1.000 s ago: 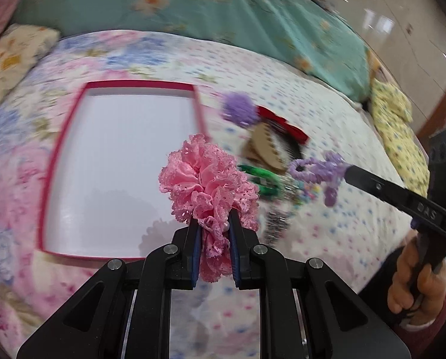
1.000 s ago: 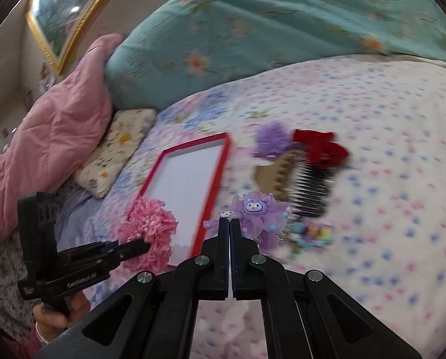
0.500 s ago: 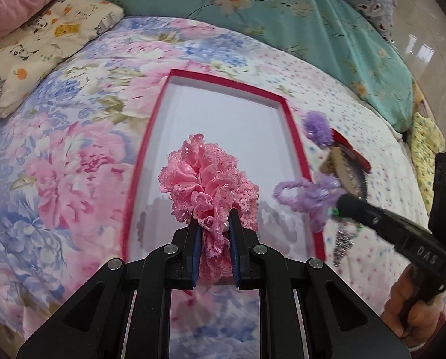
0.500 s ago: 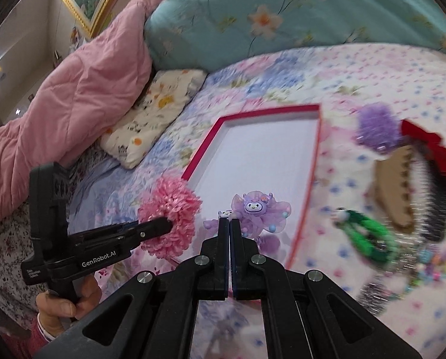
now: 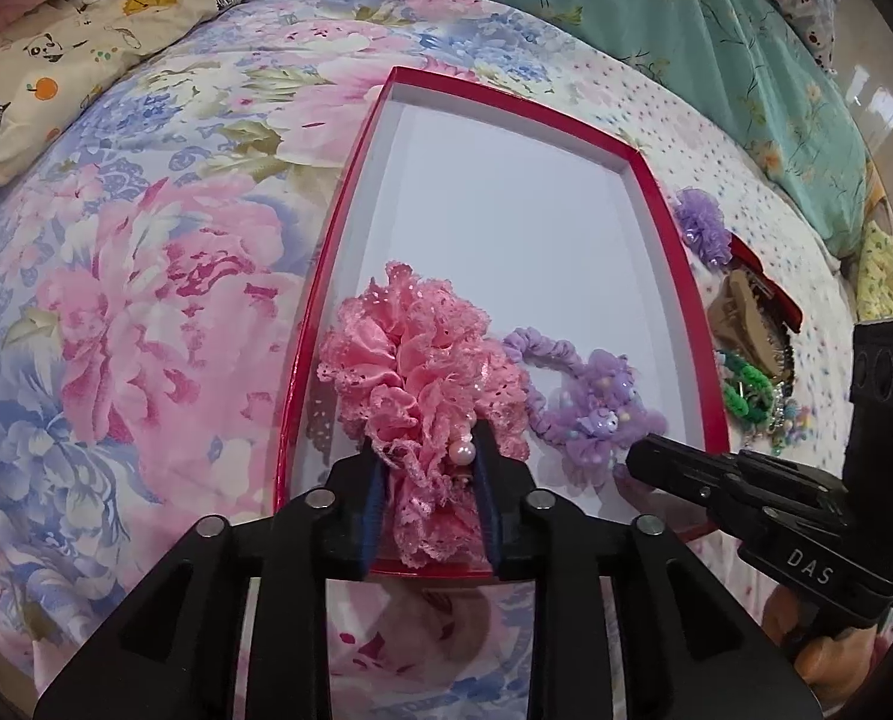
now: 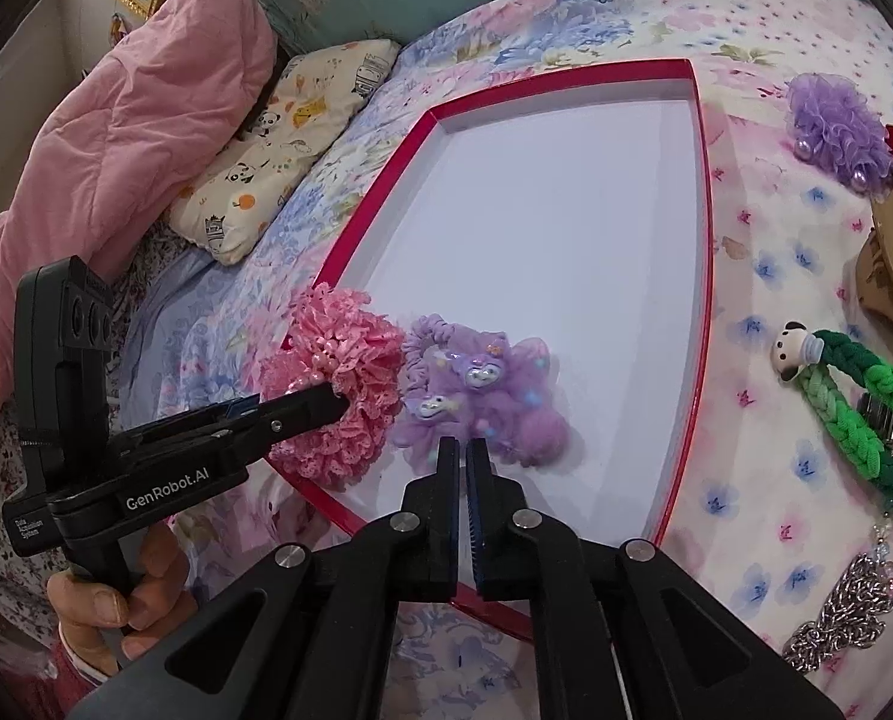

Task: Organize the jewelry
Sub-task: 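Carry both items into the red tray and open both tools, then grasp the tan claw clip with the left tool while the right tool grasps the red bow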

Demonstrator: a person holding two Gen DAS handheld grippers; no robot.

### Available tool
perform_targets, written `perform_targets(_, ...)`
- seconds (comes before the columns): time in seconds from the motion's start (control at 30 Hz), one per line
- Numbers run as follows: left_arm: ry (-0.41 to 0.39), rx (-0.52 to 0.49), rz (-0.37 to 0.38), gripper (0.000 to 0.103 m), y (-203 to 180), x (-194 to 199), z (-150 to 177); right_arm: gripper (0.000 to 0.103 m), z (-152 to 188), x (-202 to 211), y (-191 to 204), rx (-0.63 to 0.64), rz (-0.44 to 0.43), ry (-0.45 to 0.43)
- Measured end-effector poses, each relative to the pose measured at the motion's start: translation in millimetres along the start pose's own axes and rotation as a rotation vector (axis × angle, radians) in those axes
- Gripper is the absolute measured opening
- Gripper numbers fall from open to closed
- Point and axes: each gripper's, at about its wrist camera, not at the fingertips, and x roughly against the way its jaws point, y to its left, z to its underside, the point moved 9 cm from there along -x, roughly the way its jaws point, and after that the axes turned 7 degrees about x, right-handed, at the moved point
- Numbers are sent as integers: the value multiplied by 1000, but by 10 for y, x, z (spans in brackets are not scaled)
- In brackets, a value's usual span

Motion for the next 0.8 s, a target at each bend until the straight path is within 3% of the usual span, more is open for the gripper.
perform_targets(0.17, -5, -5, -15, 36, 8, 18, 2, 7, -1, 8, -8, 2, 13, 3)
perform_targets(0.27, -12, -14, -23, 46, -1, 66, 17, 8, 2, 46, -11, 0, 15, -1)
perform_targets(0.37, -27, -20, -31, 56, -16, 126, 8, 17, -12, 88, 11, 5, 13, -7)
perform_targets(0.43, -37, -17, -28, 61, -21, 181, -3, 31, -23, 120, 27, 10, 16, -17)
perform_targets(0.63, -71, -5, -13, 74, -44, 368, -36, 38, -48, 356, 51, 8, 7, -60)
perform_targets(0.8, -91, -9, 0, 75, -141, 464, -62, 48, -61, 775, -89, -8, 44, -143)
